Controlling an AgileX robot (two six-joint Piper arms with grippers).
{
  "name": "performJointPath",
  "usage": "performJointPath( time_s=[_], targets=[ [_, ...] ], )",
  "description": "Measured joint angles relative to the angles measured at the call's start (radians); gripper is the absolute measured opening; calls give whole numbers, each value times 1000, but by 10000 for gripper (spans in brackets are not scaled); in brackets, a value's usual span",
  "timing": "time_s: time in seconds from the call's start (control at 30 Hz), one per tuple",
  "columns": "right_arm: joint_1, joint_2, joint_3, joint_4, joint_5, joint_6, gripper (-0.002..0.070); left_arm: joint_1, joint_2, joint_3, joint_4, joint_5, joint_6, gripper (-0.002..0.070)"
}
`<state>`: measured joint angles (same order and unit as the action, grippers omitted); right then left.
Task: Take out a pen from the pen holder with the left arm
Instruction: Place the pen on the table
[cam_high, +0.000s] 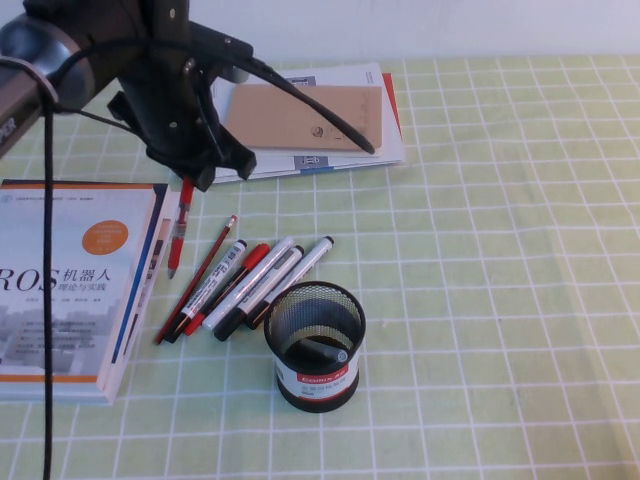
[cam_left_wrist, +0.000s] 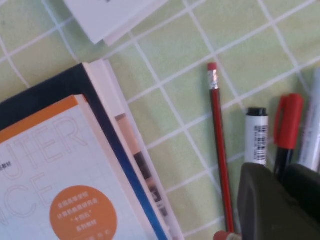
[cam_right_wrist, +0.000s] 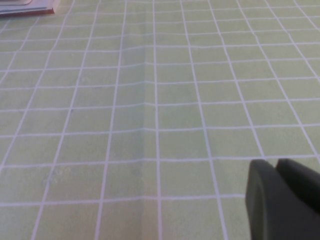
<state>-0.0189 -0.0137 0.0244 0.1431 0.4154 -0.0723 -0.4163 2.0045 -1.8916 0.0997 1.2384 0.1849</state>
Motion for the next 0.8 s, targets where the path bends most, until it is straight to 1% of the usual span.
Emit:
performJointPath(
  time_s=[0.1, 0.27, 0.8],
  targets=[
    [0, 0, 0, 0, 0, 0, -13, 16, 12, 0, 0, 0, 30, 46],
    [0, 0, 0, 0, 0, 0, -13, 29, 51, 0, -2, 0, 38, 46],
    [0, 0, 0, 0, 0, 0, -13, 29, 142, -15, -14, -67, 56, 46]
  ],
)
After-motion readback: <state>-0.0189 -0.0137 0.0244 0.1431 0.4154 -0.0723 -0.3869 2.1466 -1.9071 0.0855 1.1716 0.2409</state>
